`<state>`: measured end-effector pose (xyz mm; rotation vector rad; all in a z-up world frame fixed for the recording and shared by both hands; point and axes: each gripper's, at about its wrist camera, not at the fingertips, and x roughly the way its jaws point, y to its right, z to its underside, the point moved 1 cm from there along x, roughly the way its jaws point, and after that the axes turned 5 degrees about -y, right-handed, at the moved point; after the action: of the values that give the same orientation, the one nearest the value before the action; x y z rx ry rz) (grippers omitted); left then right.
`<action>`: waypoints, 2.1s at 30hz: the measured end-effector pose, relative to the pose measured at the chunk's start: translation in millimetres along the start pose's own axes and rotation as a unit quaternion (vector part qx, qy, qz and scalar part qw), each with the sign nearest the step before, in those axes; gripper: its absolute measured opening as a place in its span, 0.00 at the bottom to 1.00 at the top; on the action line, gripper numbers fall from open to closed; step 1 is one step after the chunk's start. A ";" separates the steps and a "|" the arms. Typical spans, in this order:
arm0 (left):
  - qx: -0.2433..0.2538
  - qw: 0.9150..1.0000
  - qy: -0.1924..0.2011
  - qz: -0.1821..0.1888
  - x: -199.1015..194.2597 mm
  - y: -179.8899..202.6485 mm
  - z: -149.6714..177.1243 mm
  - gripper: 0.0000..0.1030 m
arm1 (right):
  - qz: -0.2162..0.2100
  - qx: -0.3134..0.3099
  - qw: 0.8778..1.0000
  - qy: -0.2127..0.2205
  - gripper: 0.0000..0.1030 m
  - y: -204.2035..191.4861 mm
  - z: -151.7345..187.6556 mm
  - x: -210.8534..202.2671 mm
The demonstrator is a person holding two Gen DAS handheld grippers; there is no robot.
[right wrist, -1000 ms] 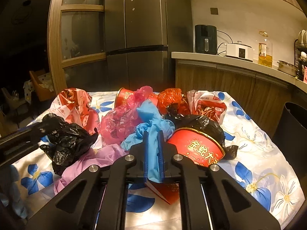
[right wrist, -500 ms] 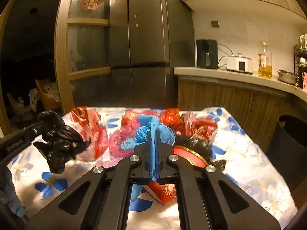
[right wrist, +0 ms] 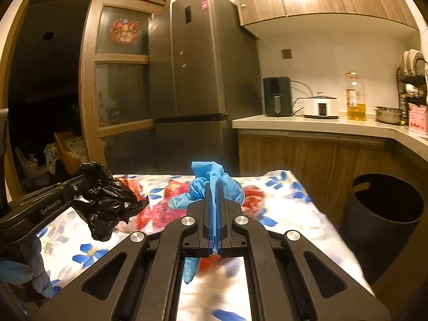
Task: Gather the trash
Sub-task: 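Carry the black bag and blue glove over the black bin with both tools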
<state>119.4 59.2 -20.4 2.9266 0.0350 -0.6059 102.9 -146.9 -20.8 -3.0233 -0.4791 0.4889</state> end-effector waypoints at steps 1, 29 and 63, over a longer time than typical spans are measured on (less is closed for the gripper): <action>0.003 1.000 0.000 0.007 0.6 7.3 -0.7 0.00 | 0.006 0.001 1.000 0.002 0.03 6.2 -0.9 -4.4; 0.096 0.975 0.036 0.196 57.4 264.4 -34.8 0.00 | 0.207 0.052 0.975 0.065 0.03 191.7 -26.1 -61.6; 0.124 0.962 -0.009 0.241 141.3 368.3 -6.7 0.00 | 0.184 0.105 0.976 0.049 0.03 279.6 -23.3 -21.2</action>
<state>271.5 -304.7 -17.3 2.9835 -0.7851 -0.5858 173.5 -419.2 -17.3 -2.9110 0.1370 0.3740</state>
